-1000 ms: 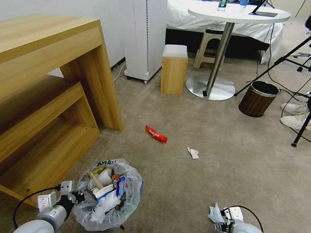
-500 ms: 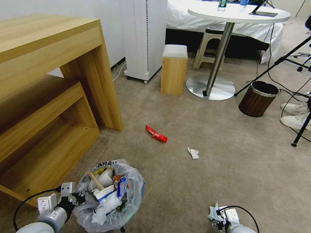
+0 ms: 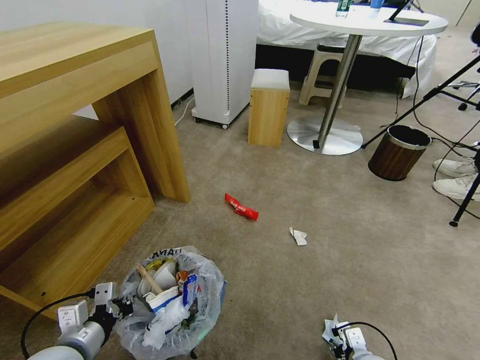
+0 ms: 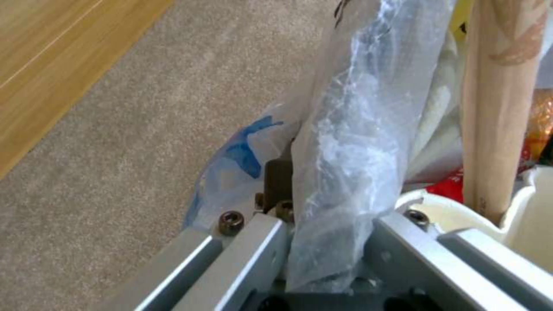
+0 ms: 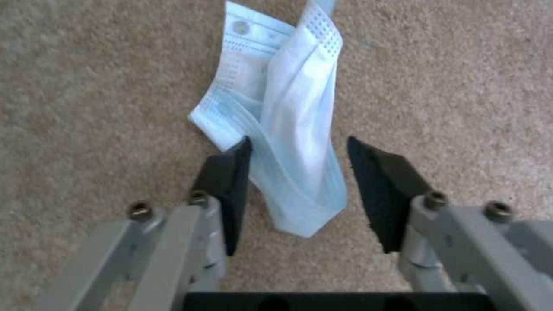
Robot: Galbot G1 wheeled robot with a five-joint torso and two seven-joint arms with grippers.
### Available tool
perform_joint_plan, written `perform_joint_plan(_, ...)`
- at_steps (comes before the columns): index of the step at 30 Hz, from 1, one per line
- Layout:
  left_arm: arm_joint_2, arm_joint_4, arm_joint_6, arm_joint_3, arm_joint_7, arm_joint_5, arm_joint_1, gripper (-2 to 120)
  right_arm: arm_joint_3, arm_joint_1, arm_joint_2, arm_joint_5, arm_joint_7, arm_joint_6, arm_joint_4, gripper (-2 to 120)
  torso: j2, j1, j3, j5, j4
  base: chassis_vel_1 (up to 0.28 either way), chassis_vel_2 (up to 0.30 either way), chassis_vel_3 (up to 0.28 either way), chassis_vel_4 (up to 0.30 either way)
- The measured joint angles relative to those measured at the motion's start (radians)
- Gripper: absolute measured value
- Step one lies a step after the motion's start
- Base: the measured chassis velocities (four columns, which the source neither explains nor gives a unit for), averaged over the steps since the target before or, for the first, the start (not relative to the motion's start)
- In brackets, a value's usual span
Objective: Pick up the trash bin and place the garbage on the floor into it.
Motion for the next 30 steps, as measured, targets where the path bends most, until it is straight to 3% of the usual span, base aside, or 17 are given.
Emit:
perform_joint_plan(12,-0.004,0.009,-0.001,0.007,0.0,0.0,-0.01,0,-0.016,0.006,0.006,-0.054,-0.032,0.045,-0.06,19,0.0,0.0,0.0,0.0,0.0,0.0,0.0,0.0,0.0)
perform_joint_plan(18,-0.004,0.012,-0.002,0.01,0.0,0.0,-0.012,0,-0.017,0.005,0.009,-0.076,-0.039,0.063,-0.072,15,0.0,0.0,0.0,0.0,0.0,0.0,0.0,0.0,0.0)
perform_joint_plan(22,0.0,0.011,-0.003,0.008,0.0,0.0,-0.009,0,0.002,-0.009,0.006,-0.088,-0.051,0.077,-0.06,0,0.0,0.0,0.0,0.0,0.0,0.0,0.0,0.0,0.0)
perform_joint_plan(30,0.008,0.01,-0.003,0.0,0.0,0.0,-0.005,0,0.1,-0.062,-0.037,-0.103,-0.138,0.2,0.055,0,0.0,0.0,0.0,0.0,0.0,0.0,0.0,0.0,0.0)
